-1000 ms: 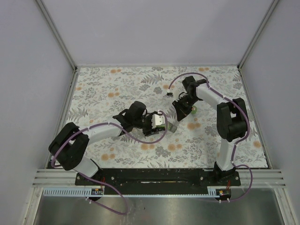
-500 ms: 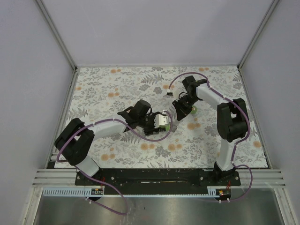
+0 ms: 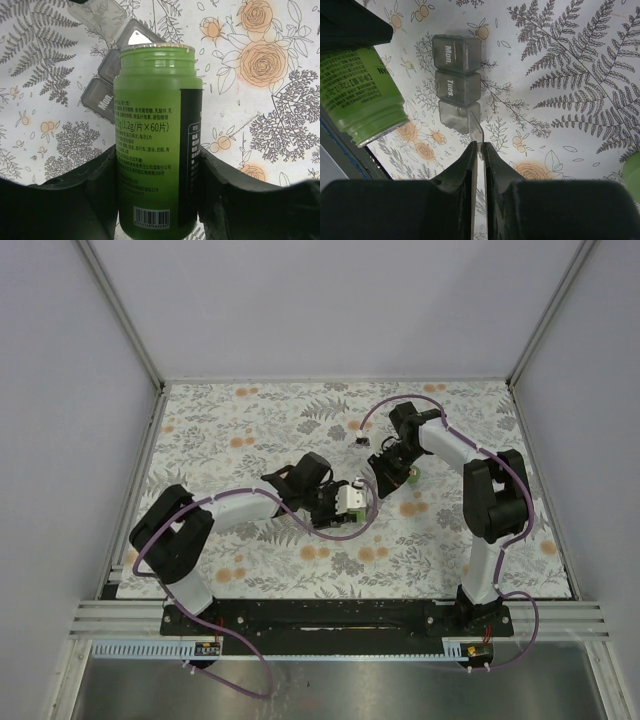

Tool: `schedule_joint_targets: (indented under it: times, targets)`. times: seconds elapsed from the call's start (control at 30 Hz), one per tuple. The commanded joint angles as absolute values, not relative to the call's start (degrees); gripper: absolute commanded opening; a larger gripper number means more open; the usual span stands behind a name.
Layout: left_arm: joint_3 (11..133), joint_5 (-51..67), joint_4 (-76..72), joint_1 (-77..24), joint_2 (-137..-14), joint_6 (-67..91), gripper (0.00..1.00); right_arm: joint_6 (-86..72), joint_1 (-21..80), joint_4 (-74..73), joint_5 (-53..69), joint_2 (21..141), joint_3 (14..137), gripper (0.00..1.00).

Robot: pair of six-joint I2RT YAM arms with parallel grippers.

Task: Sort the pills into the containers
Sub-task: Pour the pill into the pill container.

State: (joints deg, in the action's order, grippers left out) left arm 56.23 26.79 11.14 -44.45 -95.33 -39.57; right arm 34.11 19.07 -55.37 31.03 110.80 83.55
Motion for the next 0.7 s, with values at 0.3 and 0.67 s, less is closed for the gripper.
schedule_joint_targets:
  times: [0.3, 0.67]
  targets:
    - [62.0, 24.2, 12.4, -46.0, -98.7, -42.4, 0.00, 35.0, 18.7, -55.0, 31.6, 109.9, 83.5, 0.04]
    - [64.5, 23.6, 15.9, -46.3, -100.6, -48.1, 0.00, 34.8, 18.7, -55.2, 31.7, 110.2, 83.8, 0.04]
